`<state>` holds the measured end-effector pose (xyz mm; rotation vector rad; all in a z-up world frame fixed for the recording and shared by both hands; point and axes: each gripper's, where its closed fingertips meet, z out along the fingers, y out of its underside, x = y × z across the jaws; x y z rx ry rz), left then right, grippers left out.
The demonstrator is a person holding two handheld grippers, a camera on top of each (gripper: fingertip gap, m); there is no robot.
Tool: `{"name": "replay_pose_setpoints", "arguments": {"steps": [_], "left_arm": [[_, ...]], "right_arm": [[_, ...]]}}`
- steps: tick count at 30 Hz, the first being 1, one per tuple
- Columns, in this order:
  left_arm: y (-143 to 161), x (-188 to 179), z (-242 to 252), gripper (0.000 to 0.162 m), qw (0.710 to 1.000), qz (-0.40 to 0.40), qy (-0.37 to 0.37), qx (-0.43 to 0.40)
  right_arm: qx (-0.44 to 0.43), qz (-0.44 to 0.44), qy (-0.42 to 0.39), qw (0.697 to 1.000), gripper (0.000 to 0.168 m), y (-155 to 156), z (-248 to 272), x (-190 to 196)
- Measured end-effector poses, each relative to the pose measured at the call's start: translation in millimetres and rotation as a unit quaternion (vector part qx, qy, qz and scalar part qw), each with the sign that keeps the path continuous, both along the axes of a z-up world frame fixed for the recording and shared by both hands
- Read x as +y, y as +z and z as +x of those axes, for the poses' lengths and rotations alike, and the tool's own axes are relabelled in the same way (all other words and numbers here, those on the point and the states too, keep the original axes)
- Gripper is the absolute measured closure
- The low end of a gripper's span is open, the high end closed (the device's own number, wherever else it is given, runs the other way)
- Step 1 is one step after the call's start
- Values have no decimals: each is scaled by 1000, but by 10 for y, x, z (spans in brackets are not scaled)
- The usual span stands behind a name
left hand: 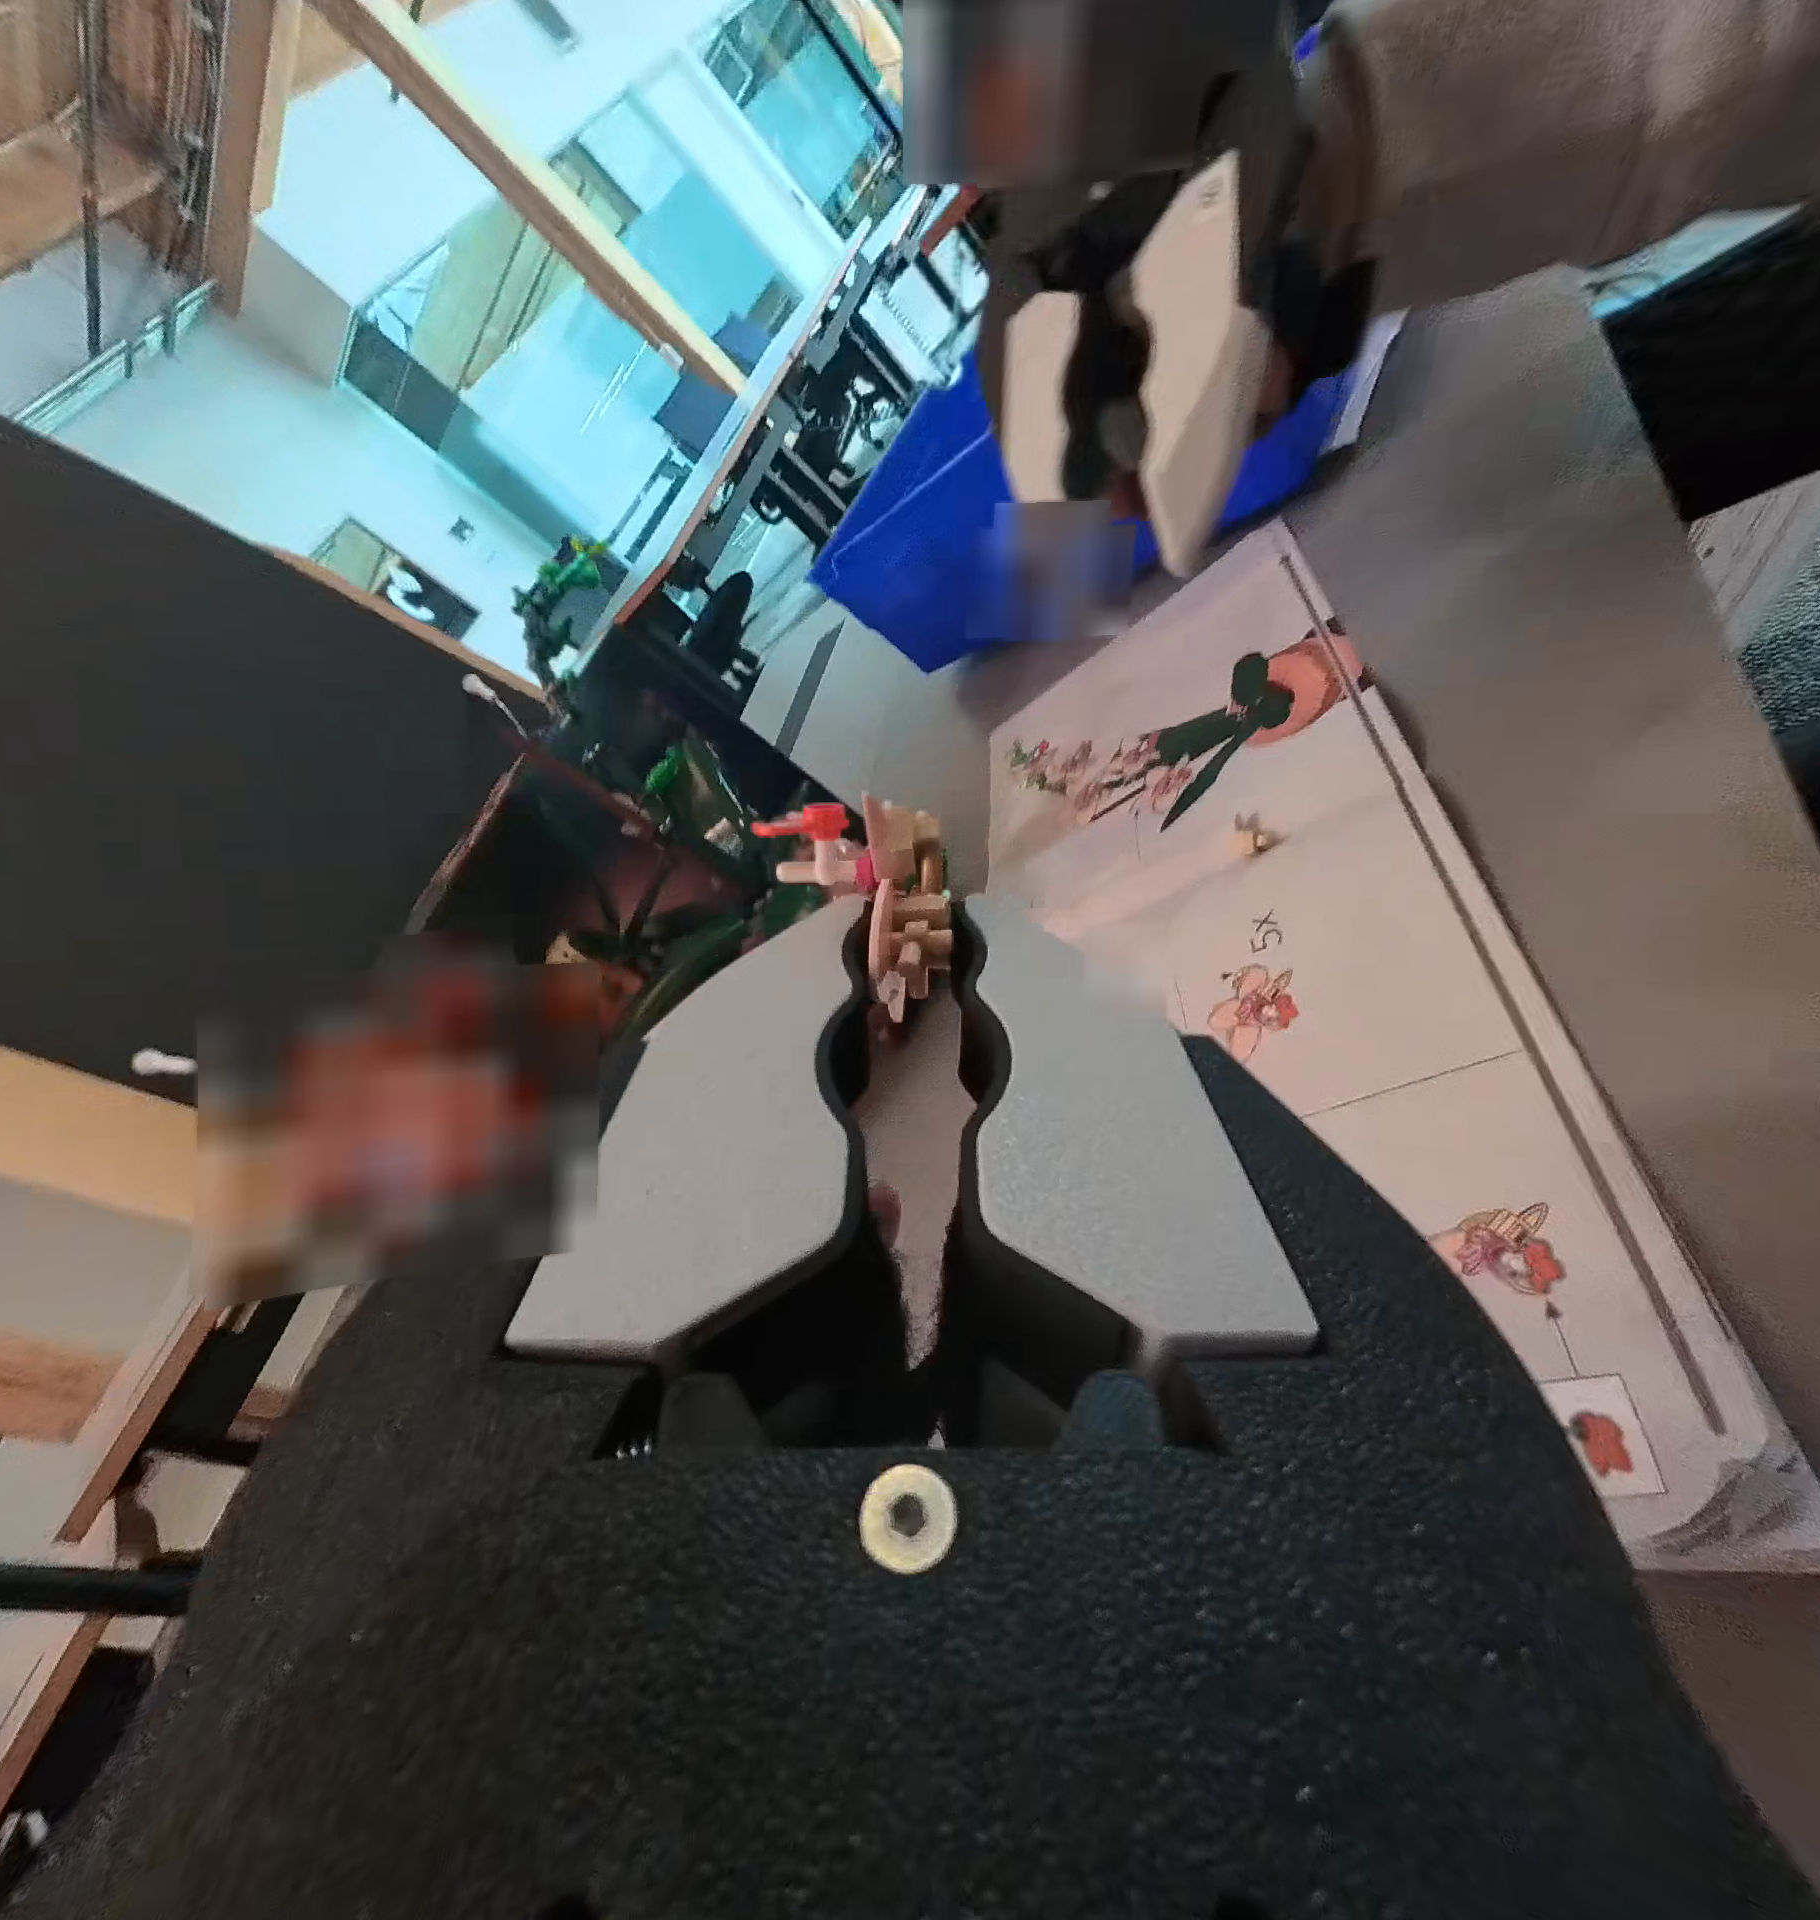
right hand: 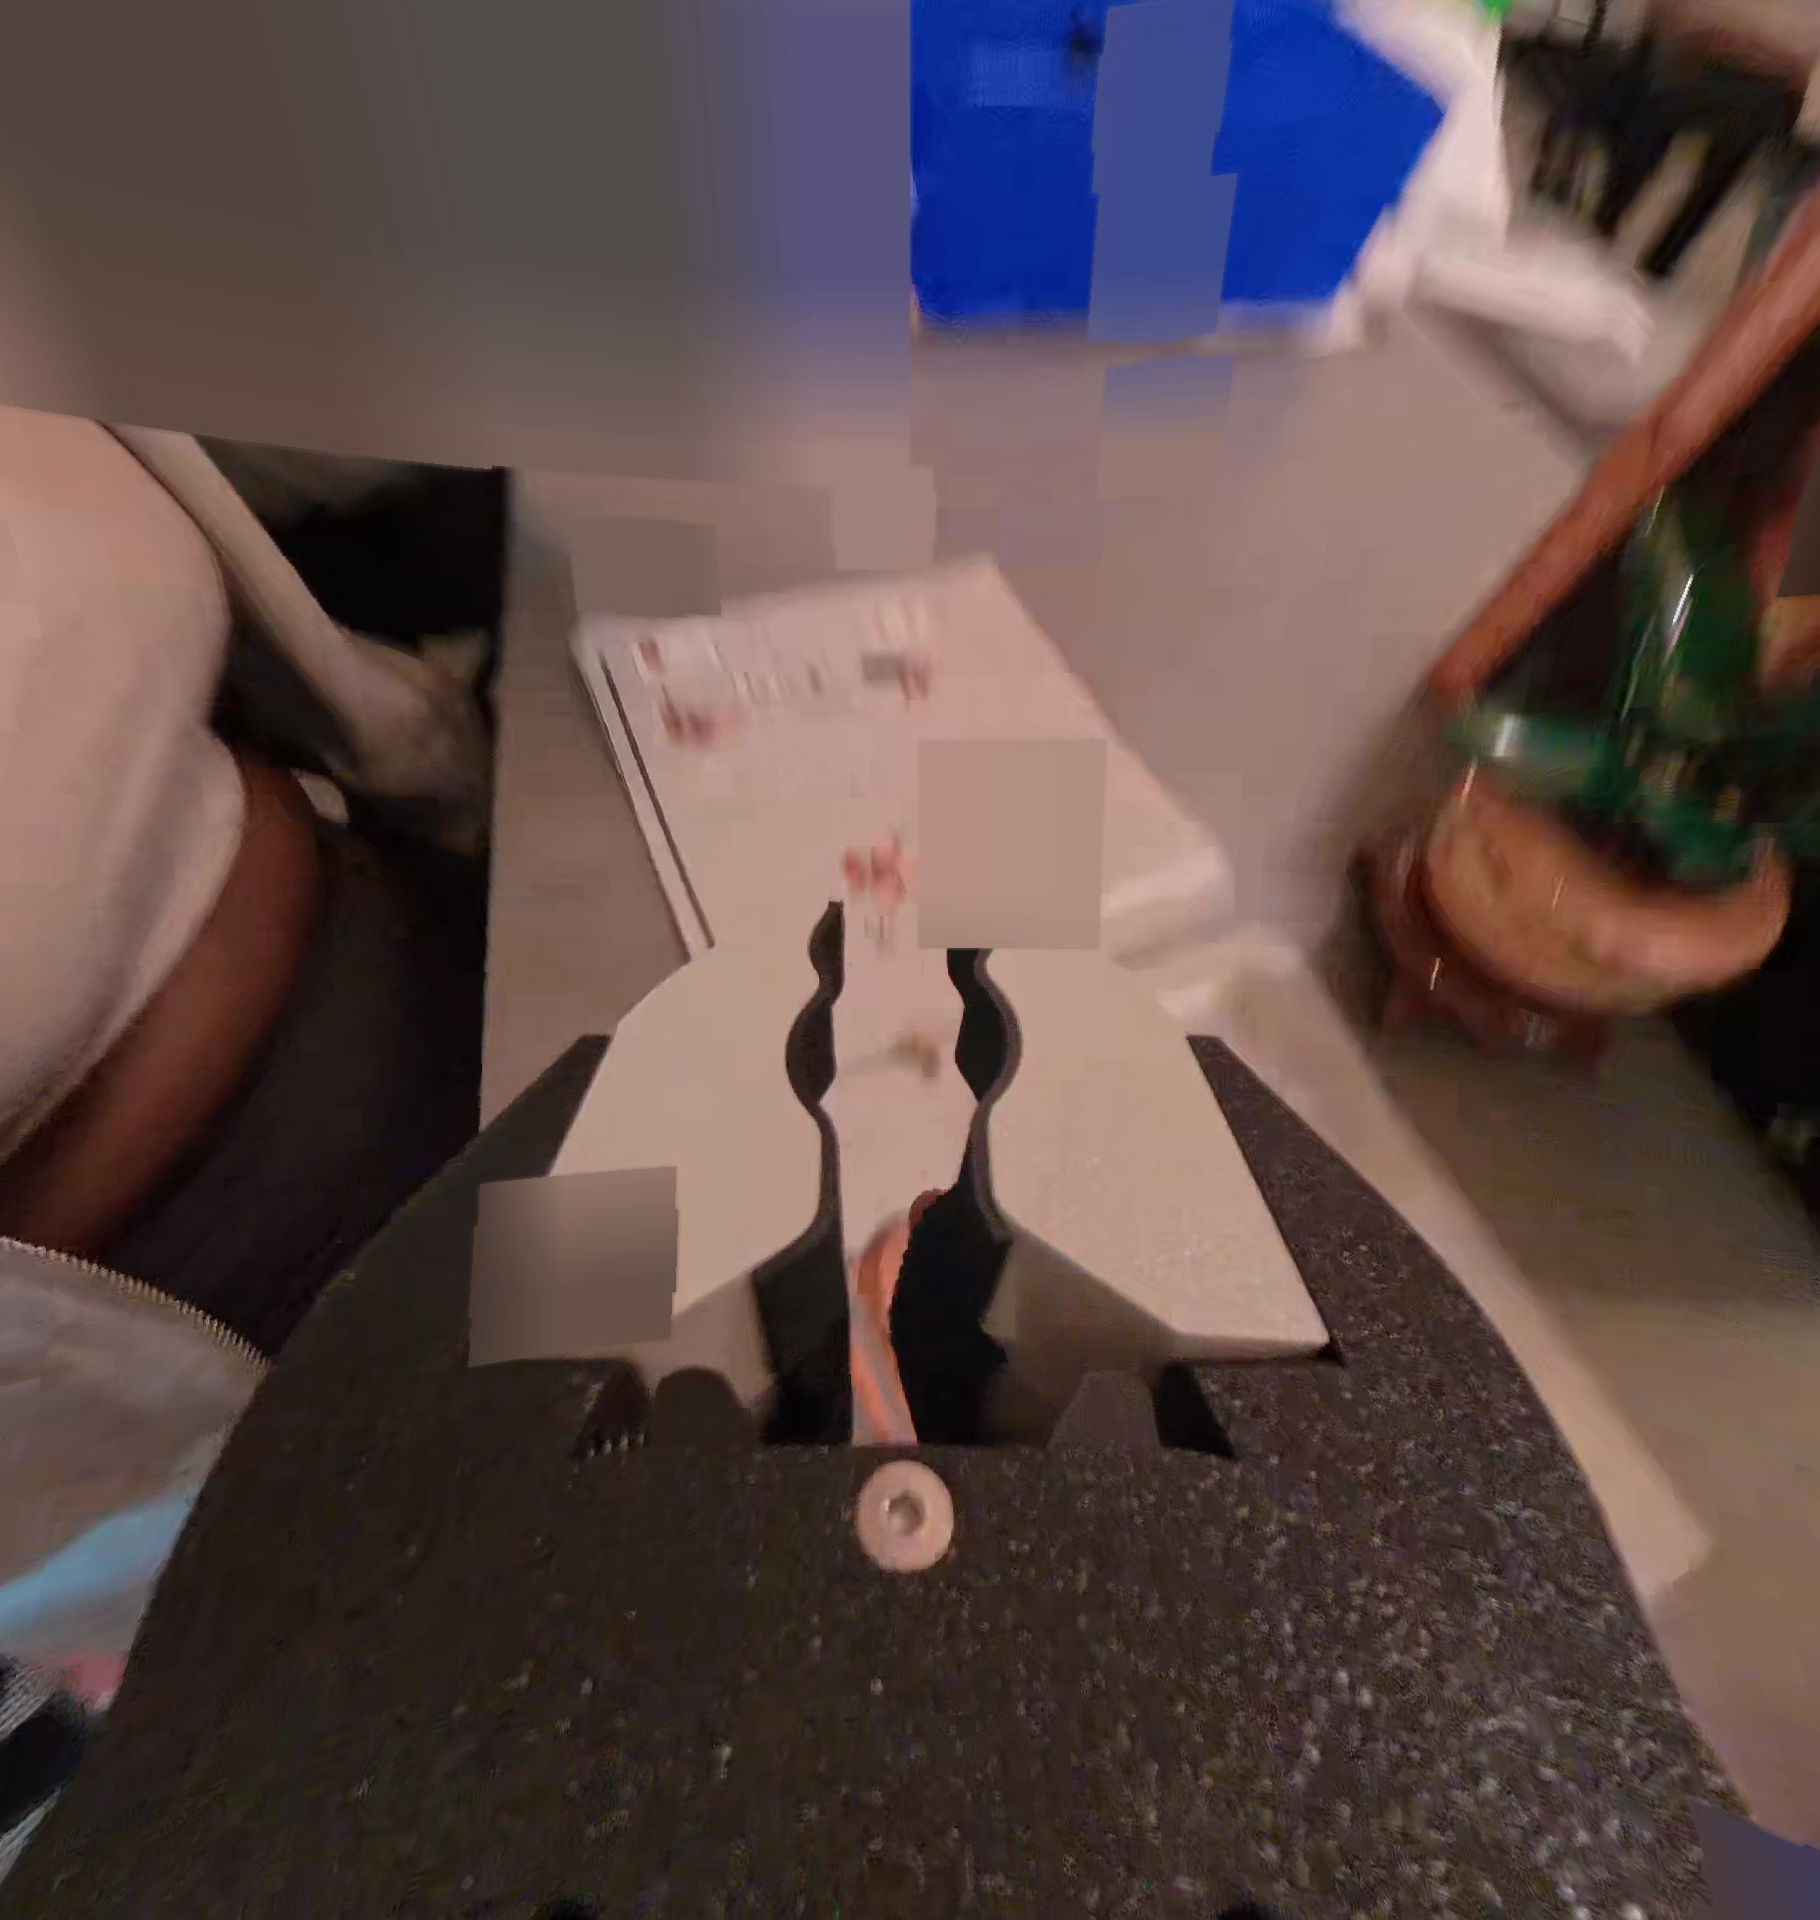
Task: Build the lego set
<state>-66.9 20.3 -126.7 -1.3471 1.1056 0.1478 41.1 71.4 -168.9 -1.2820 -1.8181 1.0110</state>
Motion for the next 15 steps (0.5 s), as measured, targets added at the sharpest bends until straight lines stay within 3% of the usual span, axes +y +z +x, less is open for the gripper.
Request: {"name": "replay_pose_setpoints", "arguments": {"steps": [5,8,15], "left_arm": [[-168,61,-45,150,1000,-5,16,16],[-213,60,-9,150,1000,-11,8,8],[-302,88,-1,150,1000,-27,0,-8]], "right_arm": [[-143,-41,-53,987,160,-668,42,36],[-175,-74,-47,981,160,-755,-53,95],[-205,-40,0,978,153,-871,-117,128]]}}
